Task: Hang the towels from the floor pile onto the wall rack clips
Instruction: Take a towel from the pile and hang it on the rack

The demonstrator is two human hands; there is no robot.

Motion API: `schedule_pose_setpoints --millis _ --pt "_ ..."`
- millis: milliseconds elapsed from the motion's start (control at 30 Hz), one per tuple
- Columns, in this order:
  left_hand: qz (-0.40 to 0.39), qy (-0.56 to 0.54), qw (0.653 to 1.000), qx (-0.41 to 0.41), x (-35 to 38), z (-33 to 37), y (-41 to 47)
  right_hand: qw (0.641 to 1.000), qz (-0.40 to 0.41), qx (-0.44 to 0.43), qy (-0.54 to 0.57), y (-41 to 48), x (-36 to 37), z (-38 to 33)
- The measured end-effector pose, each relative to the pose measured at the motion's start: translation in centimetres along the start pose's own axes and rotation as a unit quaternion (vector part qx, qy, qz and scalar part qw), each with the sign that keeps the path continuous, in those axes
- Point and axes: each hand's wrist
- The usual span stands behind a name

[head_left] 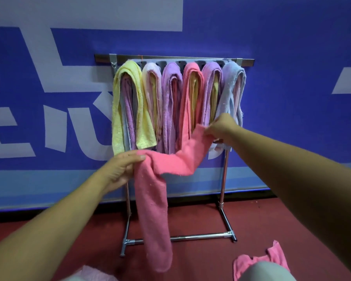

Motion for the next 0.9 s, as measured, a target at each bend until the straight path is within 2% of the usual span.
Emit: schedule_pose_setpoints --millis 100,167,200,233,300,333,367,433,533,667,800,900 --pt "0.003 -0.027 1.000 0.000 0.5 3.1 0.7 0.984 -0.128 0.065 -0.101 -1.2 2.2 1.7" --pt "-0.005 -0.029 1.000 -0.002 0.8 4.3 1.3 0.968 -0.198 0.032 -0.148 -1.9 3.5 2.0" --pt "-0.019 -0.023 1.000 -0.005 1.1 4.8 1.4 0.970 -0.222 -0.011 -0.099 -2.2 4.0 1.8" --pt "-0.037 -0.011 0.999 -0.012 1.6 5.3 1.4 0.964 -0.261 -0.048 0.008 -2.5 4.3 1.3" --pt "-0.071 0.024 0.997 -0.026 2.7 6.0 1.2 0.895 -0.377 -0.062 0.231 -3.5 4.8 -0.3" --pt "-0.082 0.040 0.995 -0.034 3.2 6.3 1.1 0.860 -0.426 -0.065 0.275 -3.9 5.0 -1.0" --pt "-0.089 0.051 0.994 -0.040 3.4 6.5 1.0 0.843 -0.459 -0.073 0.271 -4.1 5.2 -1.7" --pt "-0.089 0.061 0.993 -0.044 3.2 6.5 1.1 0.833 -0.499 -0.093 0.221 -4.3 5.5 -2.3" --pt "-0.100 0.074 0.990 -0.067 1.9 6.0 1.5 0.830 -0.514 -0.100 0.192 -4.5 4.9 -2.0" --pt "-0.113 0.048 0.989 -0.087 1.2 4.7 1.4 0.822 -0.509 -0.127 0.222 -4.4 4.6 -1.6" --pt "-0.135 0.090 0.980 -0.115 1.1 3.6 0.8 0.833 -0.452 -0.120 0.295 -4.2 3.8 -1.9" --pt "-0.157 0.109 0.973 -0.127 0.5 3.4 0.6 0.850 -0.404 -0.066 0.332 -3.8 2.3 -1.7"
Point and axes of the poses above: each hand's wrist, its own y-axis towards the middle knuckle, its own x-axis out of the palm, z = x × y
